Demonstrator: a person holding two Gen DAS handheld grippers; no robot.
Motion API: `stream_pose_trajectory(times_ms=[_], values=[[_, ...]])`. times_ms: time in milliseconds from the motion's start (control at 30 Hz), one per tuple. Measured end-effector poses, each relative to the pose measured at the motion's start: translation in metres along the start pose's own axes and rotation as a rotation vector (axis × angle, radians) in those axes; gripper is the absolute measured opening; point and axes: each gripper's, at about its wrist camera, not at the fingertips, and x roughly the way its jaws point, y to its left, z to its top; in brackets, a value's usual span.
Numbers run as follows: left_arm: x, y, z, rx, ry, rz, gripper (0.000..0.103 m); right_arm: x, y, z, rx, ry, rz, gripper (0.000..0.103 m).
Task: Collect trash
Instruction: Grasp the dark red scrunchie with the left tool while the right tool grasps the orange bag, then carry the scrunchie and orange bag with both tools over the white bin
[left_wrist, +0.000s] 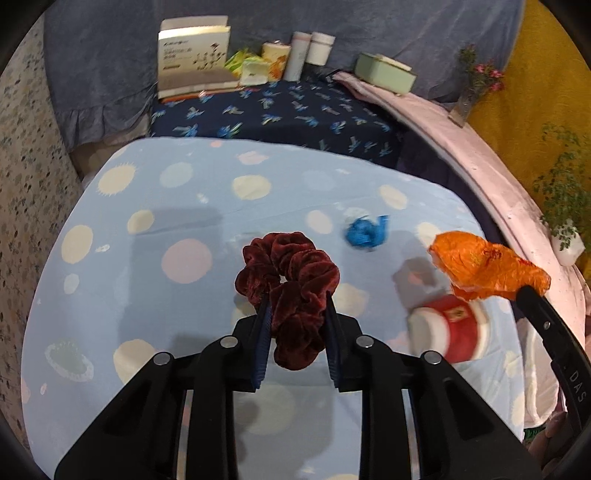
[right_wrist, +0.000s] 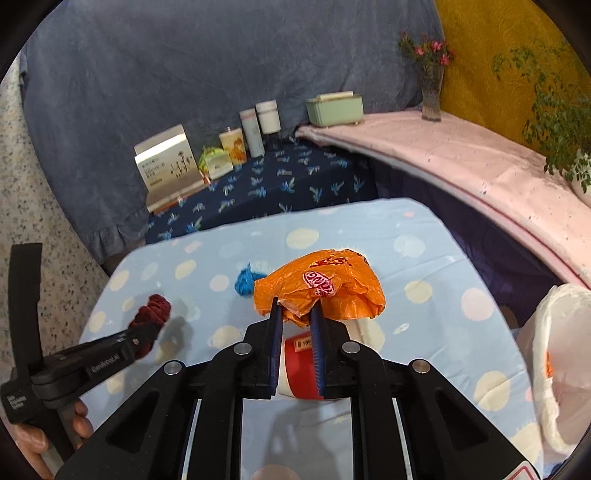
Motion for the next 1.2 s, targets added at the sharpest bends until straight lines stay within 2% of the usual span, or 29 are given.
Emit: stream_pose_trajectory(times_ms=[300,600,900,1200], values=[[-0.055,-0.088,0.003,0.122,-0.071,-0.109,0.024,-0.083,-0.032,0.030,0.020,-0.156,0.000,0.014],[-0.101,-0.179,-0.010,0.253,-0.132,-0.194,0.024,-0.159,-0.086,0.039,0.064,-0.280,-0.058,0.014],[-0.123,-0.256,-0.035,0.373,-0.138,-0.270,0.025,-0.210,-0.139,0.031,0.118,-0.346,-0.134,0.014],[-0.125,-0.310,-0.059,0.454,-0.117,-0.312,0.025,-0.237,-0.184,0.014,0.180,-0.369,-0.184,0.014]])
